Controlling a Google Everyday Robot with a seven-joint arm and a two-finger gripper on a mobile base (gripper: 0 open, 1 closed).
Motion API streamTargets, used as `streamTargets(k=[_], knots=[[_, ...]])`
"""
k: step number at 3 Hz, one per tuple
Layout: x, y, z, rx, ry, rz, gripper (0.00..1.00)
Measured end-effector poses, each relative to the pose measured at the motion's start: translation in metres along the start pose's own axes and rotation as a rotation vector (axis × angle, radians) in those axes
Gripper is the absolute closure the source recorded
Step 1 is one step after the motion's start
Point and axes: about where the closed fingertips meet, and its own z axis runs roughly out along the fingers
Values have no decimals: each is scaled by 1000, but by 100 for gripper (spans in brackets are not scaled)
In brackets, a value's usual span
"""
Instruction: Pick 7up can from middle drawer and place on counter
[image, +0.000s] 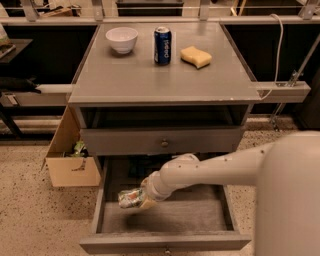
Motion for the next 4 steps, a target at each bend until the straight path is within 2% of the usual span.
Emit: streamTargets(k=[1, 2, 3, 4], knots=[[-26, 5, -49, 81, -121, -51, 100], [-13, 6, -74, 129, -148, -55, 100], [-30, -5, -87, 141, -141, -76, 100], [-30, -5, -87, 141, -141, -76, 100]])
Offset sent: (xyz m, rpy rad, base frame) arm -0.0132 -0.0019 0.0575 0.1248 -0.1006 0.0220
